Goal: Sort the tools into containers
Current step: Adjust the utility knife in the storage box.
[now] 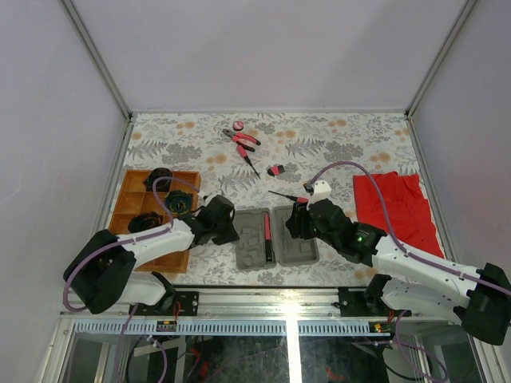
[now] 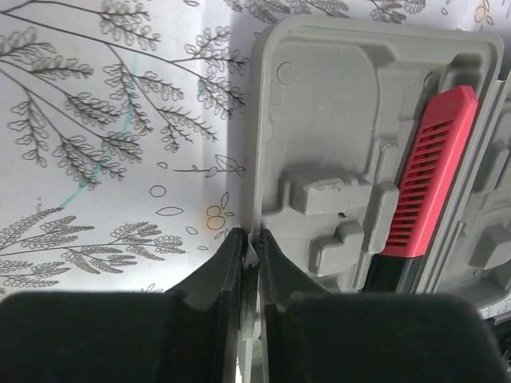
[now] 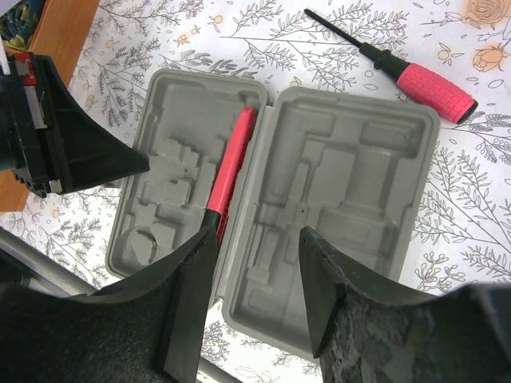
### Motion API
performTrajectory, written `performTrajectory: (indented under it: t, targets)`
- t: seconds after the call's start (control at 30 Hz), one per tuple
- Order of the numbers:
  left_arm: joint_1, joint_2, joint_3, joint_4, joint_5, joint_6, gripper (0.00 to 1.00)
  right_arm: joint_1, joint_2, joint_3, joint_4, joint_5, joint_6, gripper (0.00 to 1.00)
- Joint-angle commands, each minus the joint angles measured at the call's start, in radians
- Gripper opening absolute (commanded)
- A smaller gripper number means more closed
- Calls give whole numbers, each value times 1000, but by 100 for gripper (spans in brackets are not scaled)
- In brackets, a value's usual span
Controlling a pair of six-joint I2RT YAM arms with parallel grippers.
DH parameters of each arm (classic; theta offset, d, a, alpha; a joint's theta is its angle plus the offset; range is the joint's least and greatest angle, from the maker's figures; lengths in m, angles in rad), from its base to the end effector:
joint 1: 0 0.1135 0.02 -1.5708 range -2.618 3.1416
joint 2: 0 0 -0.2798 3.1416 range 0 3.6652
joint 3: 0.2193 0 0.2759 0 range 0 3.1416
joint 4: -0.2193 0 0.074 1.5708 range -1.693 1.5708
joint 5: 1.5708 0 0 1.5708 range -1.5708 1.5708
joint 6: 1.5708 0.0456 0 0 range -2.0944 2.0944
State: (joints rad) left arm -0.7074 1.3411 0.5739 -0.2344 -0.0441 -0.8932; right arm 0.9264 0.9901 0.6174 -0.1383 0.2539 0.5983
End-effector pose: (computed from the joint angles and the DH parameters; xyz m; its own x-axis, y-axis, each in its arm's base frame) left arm 0.1961 -0.1650 0.1415 -0.8931 -0.2604 -0.3668 -0.1031 0.9122 -0.3966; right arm 0.1547 0.1868 0.2475 -0.6045 0.1031 -0.7899 -0.3652 0.8454 0.3898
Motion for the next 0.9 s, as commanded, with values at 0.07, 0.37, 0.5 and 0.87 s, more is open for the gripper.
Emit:
performTrajectory:
  t: [0.07,0.37,0.5,0.87]
  targets:
    - [37,-46,-41,31,-8,-68,0,-6,-16,16,15,47,-12,52]
    - [35,-127,-99,55,-11,-219,0,-6,6,33,3,53,-30,52]
    - [7,-142,-97,53,-20,-251,0,-5,21,47,-1,26,-52,52]
    - [-20,-99,-75,47,-67,-249,0,-6,201,113,70,-315,-144,37]
